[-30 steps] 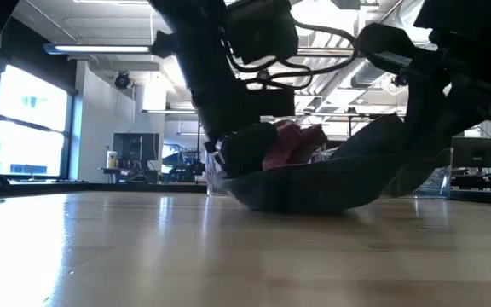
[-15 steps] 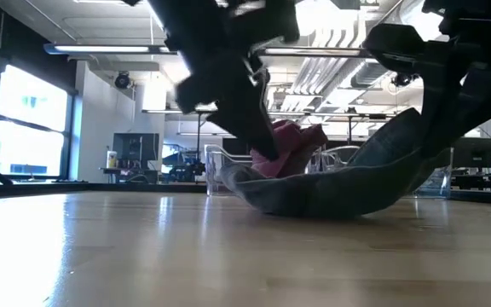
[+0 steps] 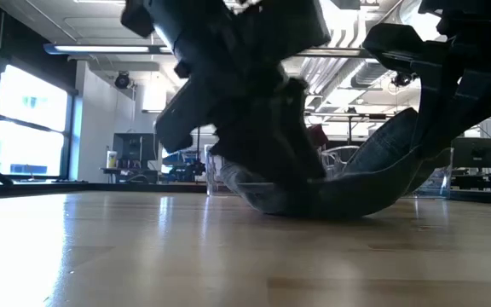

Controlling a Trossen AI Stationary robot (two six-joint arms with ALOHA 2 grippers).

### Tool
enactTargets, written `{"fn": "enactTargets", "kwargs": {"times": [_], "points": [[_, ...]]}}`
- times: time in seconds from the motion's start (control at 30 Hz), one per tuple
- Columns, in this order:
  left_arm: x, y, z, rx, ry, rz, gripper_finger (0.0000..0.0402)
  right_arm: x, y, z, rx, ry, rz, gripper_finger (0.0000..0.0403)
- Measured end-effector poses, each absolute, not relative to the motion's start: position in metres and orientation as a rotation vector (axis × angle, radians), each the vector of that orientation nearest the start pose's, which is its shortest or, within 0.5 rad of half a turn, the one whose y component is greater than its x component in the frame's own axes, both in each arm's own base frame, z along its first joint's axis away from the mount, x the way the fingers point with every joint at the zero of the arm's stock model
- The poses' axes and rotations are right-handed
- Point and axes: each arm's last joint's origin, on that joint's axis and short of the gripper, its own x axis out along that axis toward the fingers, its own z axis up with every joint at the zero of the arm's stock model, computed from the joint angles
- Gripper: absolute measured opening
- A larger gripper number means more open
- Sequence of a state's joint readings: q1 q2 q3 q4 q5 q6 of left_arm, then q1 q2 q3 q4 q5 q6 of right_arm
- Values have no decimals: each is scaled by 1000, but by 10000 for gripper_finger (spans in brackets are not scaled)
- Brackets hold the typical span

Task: Pick & Place hat
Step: Put the black cap into the right transparent bin

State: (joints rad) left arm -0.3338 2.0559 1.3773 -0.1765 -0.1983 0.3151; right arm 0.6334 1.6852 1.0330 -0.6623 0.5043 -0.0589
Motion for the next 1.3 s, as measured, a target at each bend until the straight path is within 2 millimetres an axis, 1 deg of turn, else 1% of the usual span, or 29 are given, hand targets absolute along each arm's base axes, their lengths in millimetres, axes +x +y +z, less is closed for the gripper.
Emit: {"fn": "enactTargets", "kwargs": {"times": [0.1,0.2,0.27,0.33,0.47,0.53,0.6,0.7,0.8,0.93,1.03,1.13,1.2,1.3], "points": [[413,-137,155,513,810,-266,214,254,169,175,-761,1109,142,2],[413,-140,158,562,789,-163,230,255,168,175,-760,1109,139,5],[412,-140,158,598,791,-91,233,255,168,175,-749,1113,135,5],[411,-140,158,605,792,-67,233,254,168,174,-744,1118,135,3],[414,-141,141,610,822,-78,233,254,167,174,-745,1119,132,4],[417,-143,141,605,792,-97,233,254,167,174,-748,1118,128,5],[420,-144,135,611,781,-125,227,254,167,175,-750,1114,123,3],[424,-145,128,627,748,-76,210,254,167,175,-752,1109,116,3],[425,-145,127,644,746,-81,179,254,167,178,-747,1098,114,3],[425,-147,127,613,751,-182,121,253,167,181,-724,1089,123,3],[428,-149,133,581,776,-292,72,253,167,181,-700,1095,134,5],[432,-157,144,544,780,-420,25,256,166,181,-649,1103,165,4],[434,-159,151,530,787,-458,11,258,164,181,-605,1112,177,3],[435,-159,158,532,822,-451,22,261,160,181,-562,1125,175,3]]}}
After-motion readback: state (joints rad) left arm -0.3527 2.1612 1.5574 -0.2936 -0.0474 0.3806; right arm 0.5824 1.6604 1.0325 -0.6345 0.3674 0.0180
